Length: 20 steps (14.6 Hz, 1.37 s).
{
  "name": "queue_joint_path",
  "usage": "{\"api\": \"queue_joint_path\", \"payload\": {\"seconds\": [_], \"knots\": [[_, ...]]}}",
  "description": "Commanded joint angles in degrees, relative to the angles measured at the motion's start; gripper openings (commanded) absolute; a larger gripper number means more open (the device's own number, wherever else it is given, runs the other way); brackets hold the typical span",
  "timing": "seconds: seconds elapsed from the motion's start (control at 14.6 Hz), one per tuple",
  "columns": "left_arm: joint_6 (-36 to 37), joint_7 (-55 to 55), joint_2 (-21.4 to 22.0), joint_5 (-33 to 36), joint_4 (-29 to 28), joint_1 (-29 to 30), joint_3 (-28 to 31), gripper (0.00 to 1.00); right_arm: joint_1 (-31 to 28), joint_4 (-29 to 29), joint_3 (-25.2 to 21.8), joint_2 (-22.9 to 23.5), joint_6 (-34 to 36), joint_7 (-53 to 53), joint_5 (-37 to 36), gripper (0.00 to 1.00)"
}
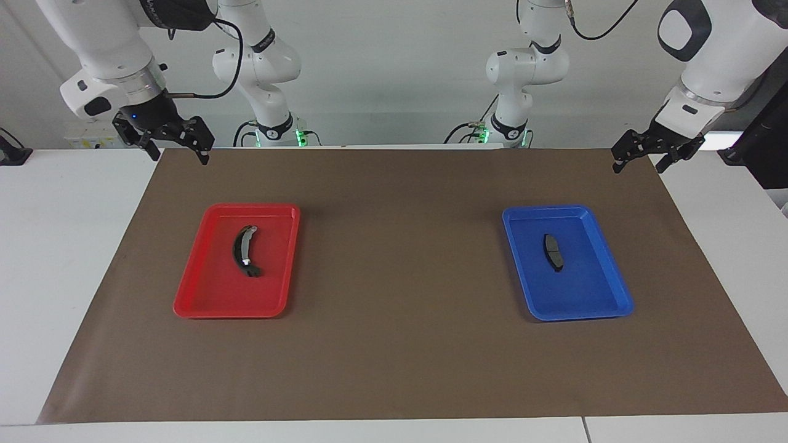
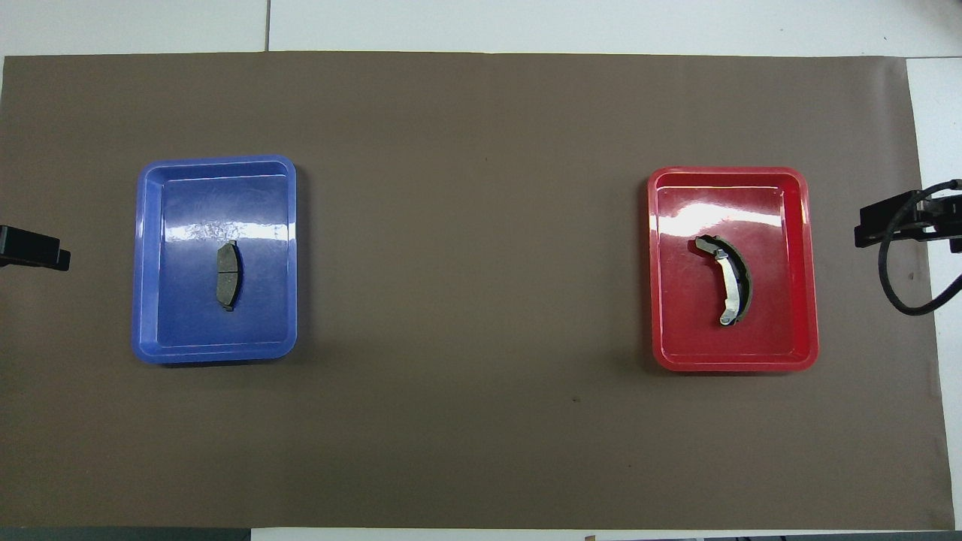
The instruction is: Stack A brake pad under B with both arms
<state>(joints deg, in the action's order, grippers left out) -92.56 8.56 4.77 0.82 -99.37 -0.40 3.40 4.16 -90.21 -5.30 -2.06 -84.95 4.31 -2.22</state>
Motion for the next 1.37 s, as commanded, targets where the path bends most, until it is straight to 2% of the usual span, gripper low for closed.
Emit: {"api": "queue_joint_path", "payload": {"seconds": [0.0,0.34,0.55,0.75,0.82,1.03,1.16,1.3], "knots": [[-2.0,-0.8,1.5,0.2,-2.1,-0.4,-0.3,0.99,-0.4,-0.3,0.0,-0.1,-0.7,-0.9,-0.2,1.00],[-11.1,-0.7,0.9,0.2,-7.9,-2.1,-0.7,0.99,-0.5,-0.3,0.0,-0.1,-0.7,-0.9,-0.2,1.00],[-19.6,-0.8,0.7,0.2,-14.7,-2.9,-0.7,0.99,-0.5,-0.3,0.0,-0.1,-0.7,-0.9,-0.2,1.00],[-26.4,-0.9,-2.7,0.2,-19.0,-4.4,-0.7,0.99,-0.5,-0.7,0.0,-0.2,-0.8,-0.6,-0.2,1.00],[-28.5,-1.1,-4.0,0.2,-20.1,-4.7,-0.7,0.98,-0.5,-2.6,0.0,-0.8,-1.9,-0.6,-0.1,1.00],[-35.5,-4.2,-7.2,0.2,-24.7,-5.7,-0.7,0.97,-0.4,-14.5,0.0,-5.8,-12.9,-0.8,0.2,1.00],[-41.6,-4.8,-7.9,0.2,-28.9,-6.6,-0.6,0.97,-0.4,-19.0,0.0,-6.1,-17.4,-1.4,0.2,1.00],[-43.7,-4.8,-8.1,0.3,-31.1,-6.6,-0.6,0.97,-0.5,-22.6,-0.1,-4.5,-22.2,-5.3,1.2,1.00]]}}
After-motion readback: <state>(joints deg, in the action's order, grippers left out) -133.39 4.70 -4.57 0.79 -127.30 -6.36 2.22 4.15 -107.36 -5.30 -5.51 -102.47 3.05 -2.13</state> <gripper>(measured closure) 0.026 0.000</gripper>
